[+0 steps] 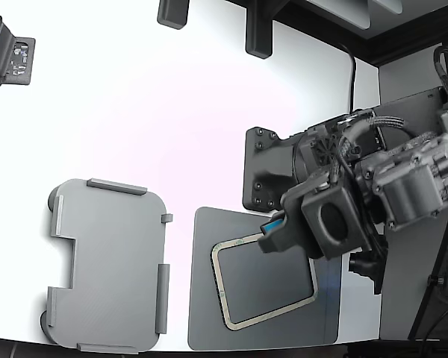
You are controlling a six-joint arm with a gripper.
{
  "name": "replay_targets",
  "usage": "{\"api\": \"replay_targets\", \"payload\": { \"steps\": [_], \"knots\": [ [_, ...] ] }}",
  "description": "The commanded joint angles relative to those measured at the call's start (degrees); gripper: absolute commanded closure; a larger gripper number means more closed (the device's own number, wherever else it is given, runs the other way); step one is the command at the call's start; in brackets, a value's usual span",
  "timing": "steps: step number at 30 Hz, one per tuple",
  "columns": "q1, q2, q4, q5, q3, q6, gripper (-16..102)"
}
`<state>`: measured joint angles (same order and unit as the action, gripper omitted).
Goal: Grab top frame and put it into gray box.
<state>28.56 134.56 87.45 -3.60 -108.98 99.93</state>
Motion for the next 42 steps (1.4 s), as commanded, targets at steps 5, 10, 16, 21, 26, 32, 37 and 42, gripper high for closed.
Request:
{"api": "replay_targets", "payload": {
  "steps": [5,10,16,21,26,32,37,42],
  "knots": [
    [13.18,-1.93,4.92,-0.88,1.05,16.17,5],
    [22.50,-6.15,5.45,-0.97,0.97,18.37,-4],
    [33.49,-12.66,5.98,3.78,2.11,15.38,-14],
    [39.90,-17.14,5.71,4.48,2.37,14.50,-14],
    [44.91,-21.62,5.27,4.04,3.34,12.48,-14],
    [48.69,-27.86,3.16,4.48,4.92,12.39,-14],
    [50.54,-33.66,2.46,4.13,7.12,15.03,-14],
    [53.79,-37.09,0.70,4.04,7.82,13.27,-14]
  ]
}}
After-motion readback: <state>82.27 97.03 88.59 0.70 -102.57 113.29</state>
